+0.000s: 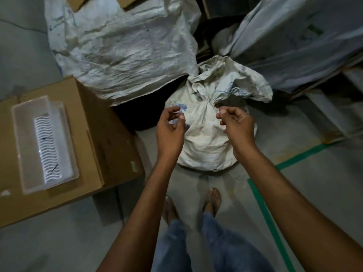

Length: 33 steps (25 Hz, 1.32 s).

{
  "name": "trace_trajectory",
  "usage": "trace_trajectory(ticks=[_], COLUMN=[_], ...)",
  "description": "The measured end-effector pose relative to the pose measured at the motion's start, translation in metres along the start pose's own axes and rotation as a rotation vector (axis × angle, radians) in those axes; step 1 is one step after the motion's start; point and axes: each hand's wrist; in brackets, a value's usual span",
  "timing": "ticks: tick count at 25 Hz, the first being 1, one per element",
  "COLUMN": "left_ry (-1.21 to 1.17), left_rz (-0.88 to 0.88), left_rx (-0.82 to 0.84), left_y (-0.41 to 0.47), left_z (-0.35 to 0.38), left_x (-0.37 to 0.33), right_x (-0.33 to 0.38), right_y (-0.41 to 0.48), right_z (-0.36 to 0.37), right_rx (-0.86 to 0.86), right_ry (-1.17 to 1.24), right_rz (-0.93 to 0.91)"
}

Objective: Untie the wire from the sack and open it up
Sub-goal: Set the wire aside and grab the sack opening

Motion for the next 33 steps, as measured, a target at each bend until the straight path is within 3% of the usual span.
trace_trajectory(ticks=[8,14,21,24,26,29,31,33], left_ry=[0.142,0.207,0.190,0.162,0.248,0.314,0.261,0.186], left_rz=[-0.088,0.029,0.186,0.207,0.211,-0.032,-0.198,-0.239], left_rx=[0.158,0.170,0.168,0.152,0.054,-0.060,-0.045,0.004], left_y=[0.093,0.167,0.245,0.271,0.285,0.294,0.296,0.299], left_z=[0.093,0.168,0.242,0.262,0.272,0.281,0.284,0.286], left_x=[0.127,0.195,0.183,0.168,0.167,0.181,0.193,0.196], right_x=[-0.110,-0.169,-0.146,-0.119,-0.114,-0.126,-0.133,-0.136], right_y=[0.140,0.238,0.317,0.341,0.353,0.361,0.367,0.374], right_z=[-0.008,0.012,0.031,0.024,0.016,0.021,0.028,0.026], right_rx=[-0.166,-0.244,-0.462,-0.484,-0.557,-0.486,-0.402,-0.382], right_ry=[-0.019,0.087,0.024,0.129,0.118,0.114,0.073,0.090], right_rz=[0.072,0.056,-0.271,-0.214,-0.114,0.060,0.151,0.210])
Point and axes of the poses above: each hand's wrist, its own y-axis towards the middle knuckle, its own z-axis out of the palm, x = y × z, and after that the axes turned 1 degree about y, right-handed
